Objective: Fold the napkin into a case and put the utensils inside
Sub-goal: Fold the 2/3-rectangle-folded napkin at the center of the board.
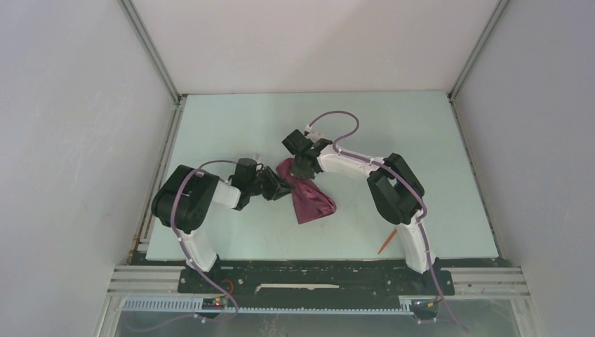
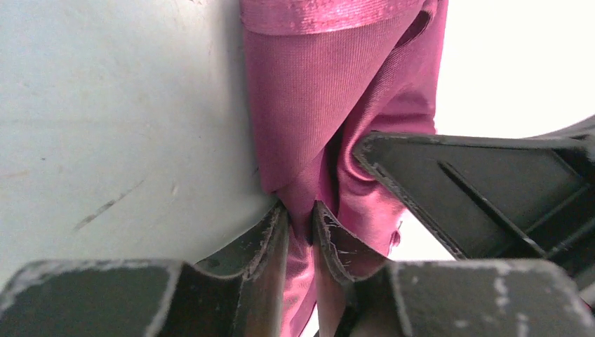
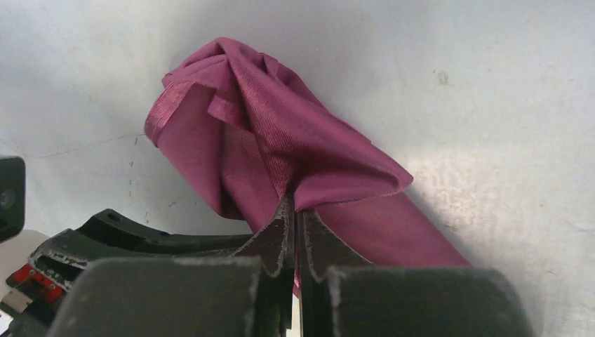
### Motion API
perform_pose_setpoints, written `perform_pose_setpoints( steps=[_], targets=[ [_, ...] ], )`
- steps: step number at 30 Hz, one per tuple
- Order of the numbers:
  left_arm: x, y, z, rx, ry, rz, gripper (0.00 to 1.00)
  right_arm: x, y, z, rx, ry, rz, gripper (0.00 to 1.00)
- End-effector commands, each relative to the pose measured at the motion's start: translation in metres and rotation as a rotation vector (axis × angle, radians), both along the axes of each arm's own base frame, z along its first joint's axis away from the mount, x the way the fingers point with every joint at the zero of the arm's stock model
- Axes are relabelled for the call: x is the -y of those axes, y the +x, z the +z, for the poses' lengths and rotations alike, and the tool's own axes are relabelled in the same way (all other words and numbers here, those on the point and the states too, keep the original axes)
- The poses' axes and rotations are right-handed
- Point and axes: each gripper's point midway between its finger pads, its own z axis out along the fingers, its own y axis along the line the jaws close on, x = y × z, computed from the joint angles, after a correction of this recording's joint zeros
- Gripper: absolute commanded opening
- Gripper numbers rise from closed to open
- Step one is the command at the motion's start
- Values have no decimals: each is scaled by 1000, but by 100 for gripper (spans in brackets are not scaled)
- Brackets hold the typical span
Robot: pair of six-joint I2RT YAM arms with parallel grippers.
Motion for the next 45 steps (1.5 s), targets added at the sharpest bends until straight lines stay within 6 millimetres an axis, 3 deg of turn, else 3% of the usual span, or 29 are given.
perform_pose_setpoints(
  steps=[1, 9, 20, 29, 35, 42, 45],
  targets=[
    [1, -7, -5, -2, -12, -22, 27, -18, 0, 4, -44, 101, -44, 0],
    [-1, -11, -9, 2, -6, -52, 25, -34, 6, 23, -24, 218, -16, 0],
    [-12, -13, -13, -1, 65, -69, 27, -35, 10, 2, -37, 279, -22, 0],
    [-38, -18, 5, 48, 173, -25, 33, -40, 12, -7, 46, 375, 197, 0],
    [-59, -16, 31, 91, 197, 28, 34, -43, 11, 2, 111, 443, 308, 20],
    [-66, -6, 52, 115, 200, 44, 34, -43, 16, 19, 289, 300, 433, 21],
    [-69, -3, 56, 115, 188, 56, 33, -42, 17, 20, 363, 202, 491, 27]
  ],
)
